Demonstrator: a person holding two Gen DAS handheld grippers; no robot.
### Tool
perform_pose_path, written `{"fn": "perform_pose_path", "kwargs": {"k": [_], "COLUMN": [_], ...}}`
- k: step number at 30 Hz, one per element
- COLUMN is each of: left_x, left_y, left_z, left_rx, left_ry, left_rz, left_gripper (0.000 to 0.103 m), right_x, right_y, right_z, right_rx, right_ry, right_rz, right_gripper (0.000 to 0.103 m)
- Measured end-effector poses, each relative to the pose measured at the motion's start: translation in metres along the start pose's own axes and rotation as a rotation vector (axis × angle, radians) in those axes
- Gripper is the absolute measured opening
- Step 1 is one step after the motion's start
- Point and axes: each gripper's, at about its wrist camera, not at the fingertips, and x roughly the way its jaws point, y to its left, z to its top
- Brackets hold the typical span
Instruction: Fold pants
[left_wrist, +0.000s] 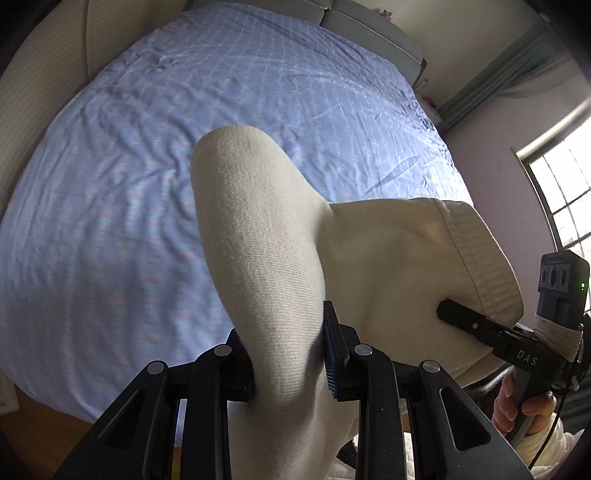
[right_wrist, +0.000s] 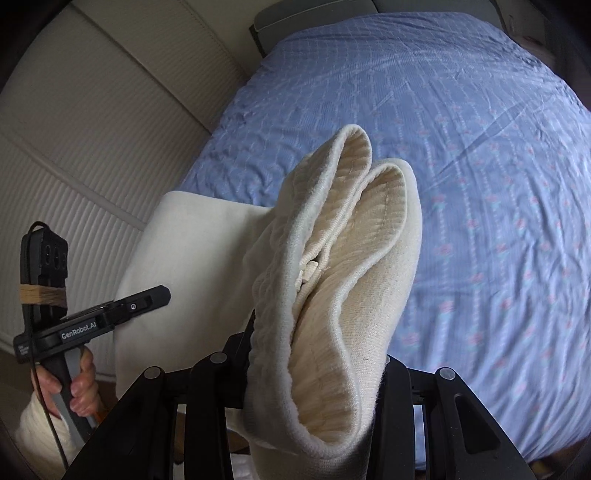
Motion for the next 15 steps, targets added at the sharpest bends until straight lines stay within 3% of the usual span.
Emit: {"fn": "perform_pose_path", "kwargs": {"k": [7, 15], "left_x": [-0.038, -0.056], "left_y": [0.106, 0.215], "left_z": [0.008, 0.039], "left_rx": [0.023, -0.006], "left_ry": [0.055, 0.060], "left_rz": [0.023, 0.056], "left_gripper": [0.028, 0.028], "right_x": [0.060, 0.142], "right_y": [0.093, 0.180], "right_z": [-0.009, 0.024], "right_rx": [0.033, -0.043], "right_ry": [0.048, 0.119], "right_rz": [0.020, 0.054], "right_gripper": [0.038, 0.038]}}
